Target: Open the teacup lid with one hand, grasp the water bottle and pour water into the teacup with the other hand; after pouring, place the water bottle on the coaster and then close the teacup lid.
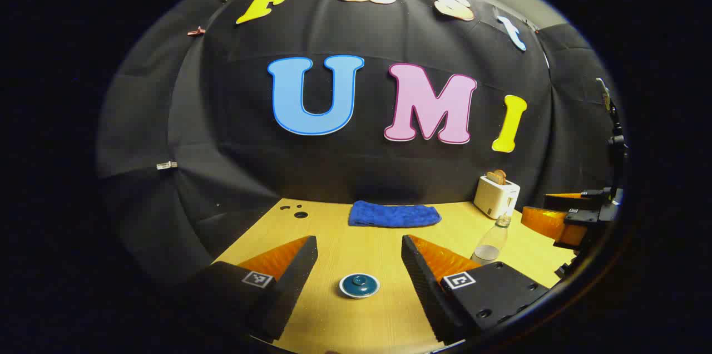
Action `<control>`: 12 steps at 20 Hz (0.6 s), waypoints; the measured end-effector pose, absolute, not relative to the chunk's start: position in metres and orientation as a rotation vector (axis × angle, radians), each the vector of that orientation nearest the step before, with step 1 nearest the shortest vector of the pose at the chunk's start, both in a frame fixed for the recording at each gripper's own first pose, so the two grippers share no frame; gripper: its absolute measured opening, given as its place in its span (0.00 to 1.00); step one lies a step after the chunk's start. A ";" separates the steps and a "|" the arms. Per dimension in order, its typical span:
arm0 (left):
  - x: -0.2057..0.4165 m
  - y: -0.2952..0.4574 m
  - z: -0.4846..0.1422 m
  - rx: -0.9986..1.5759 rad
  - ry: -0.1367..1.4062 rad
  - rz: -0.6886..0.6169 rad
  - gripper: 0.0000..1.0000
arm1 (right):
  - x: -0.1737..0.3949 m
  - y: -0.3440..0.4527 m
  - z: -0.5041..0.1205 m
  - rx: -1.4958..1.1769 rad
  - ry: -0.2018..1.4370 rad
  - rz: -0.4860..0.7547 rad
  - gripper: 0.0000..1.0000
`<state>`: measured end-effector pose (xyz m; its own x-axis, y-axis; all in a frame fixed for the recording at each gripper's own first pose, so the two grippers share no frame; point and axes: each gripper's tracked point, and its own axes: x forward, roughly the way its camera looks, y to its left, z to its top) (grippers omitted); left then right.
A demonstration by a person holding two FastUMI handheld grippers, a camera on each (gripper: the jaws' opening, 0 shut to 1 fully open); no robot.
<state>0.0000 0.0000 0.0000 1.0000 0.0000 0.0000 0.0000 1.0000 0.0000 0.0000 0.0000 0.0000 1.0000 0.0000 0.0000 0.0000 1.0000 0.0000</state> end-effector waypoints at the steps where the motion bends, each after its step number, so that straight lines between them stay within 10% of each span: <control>1: 0.002 0.001 -0.002 0.003 0.009 0.003 0.95 | 0.002 0.000 -0.002 0.000 0.007 0.008 0.98; 12: 0.022 0.002 -0.026 0.020 0.066 0.000 0.95 | 0.010 -0.002 -0.021 0.012 0.058 0.042 0.98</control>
<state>0.0221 0.0017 -0.0265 0.9979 0.0010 -0.0655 0.0003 0.9998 0.0201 0.0103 -0.0024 -0.0209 0.9974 0.0420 -0.0579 -0.0412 0.9991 0.0136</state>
